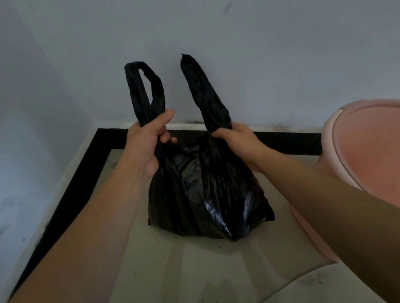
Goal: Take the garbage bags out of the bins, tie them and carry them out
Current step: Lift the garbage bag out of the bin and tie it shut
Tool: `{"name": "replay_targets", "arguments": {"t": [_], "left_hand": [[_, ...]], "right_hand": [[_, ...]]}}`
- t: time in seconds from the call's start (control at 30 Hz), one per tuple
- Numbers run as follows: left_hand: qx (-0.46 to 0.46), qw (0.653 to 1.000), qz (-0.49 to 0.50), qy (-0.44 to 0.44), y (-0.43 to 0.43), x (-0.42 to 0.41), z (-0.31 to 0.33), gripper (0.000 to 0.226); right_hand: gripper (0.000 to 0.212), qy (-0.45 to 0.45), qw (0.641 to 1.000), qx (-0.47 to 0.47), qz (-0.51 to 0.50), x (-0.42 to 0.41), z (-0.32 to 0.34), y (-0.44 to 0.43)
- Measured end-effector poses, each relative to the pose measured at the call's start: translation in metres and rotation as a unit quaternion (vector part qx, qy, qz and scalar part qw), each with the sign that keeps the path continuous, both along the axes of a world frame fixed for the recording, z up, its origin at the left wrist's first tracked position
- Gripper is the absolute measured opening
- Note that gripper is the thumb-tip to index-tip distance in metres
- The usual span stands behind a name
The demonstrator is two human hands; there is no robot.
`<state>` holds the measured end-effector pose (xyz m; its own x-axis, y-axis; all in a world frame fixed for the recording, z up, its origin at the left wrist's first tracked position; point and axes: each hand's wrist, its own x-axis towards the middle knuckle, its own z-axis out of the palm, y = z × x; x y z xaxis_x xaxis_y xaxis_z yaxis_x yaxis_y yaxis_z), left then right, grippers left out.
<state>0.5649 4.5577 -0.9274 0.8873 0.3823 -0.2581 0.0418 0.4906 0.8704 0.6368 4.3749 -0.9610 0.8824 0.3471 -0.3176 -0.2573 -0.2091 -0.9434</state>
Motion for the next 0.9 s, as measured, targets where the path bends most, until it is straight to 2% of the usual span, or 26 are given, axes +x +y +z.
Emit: {"name": "replay_targets", "arguments": {"t": [0.07,0.2,0.27,0.33,0.47,0.53,0.63,0.7,0.8,0.9], "left_hand": [[0.013,1.000,-0.015,-0.004,0.003,-0.003,0.004,0.026],[0.010,0.997,-0.078,-0.011,0.007,-0.005,0.007,0.033],[0.020,0.995,-0.097,-0.012,0.004,-0.006,0.007,0.037],[0.013,0.997,-0.075,-0.015,-0.001,-0.005,0.008,0.041],[-0.008,0.999,-0.032,-0.008,-0.002,-0.005,0.011,0.034],[0.017,0.999,-0.036,0.003,0.005,-0.008,0.012,0.031],[0.076,0.993,-0.082,0.028,0.015,-0.014,0.011,0.034],[0.123,0.981,-0.145,0.040,0.015,-0.017,0.011,0.031],[0.162,0.954,-0.247,0.053,0.011,-0.023,0.014,0.024],[0.151,0.942,-0.295,0.062,0.007,-0.029,0.019,0.020]], "right_hand": [[0.022,-0.025,0.999,-0.027,0.027,-0.003,0.007,0.004],[0.040,-0.093,0.985,-0.083,0.120,-0.014,0.022,0.007],[0.040,-0.131,0.971,-0.117,0.165,-0.018,0.024,0.008],[0.036,-0.172,0.958,-0.123,0.195,-0.021,0.021,0.008],[0.028,-0.180,0.959,-0.075,0.206,-0.021,0.010,0.005],[0.021,-0.212,0.956,-0.087,0.182,-0.018,0.007,0.000],[0.020,-0.210,0.961,-0.096,0.152,-0.018,0.016,-0.007],[0.028,-0.234,0.943,-0.131,0.196,-0.018,0.020,-0.007],[0.033,-0.287,0.890,-0.192,0.298,-0.021,0.025,-0.003],[0.021,-0.260,0.862,-0.262,0.347,-0.026,0.027,0.002]]}}
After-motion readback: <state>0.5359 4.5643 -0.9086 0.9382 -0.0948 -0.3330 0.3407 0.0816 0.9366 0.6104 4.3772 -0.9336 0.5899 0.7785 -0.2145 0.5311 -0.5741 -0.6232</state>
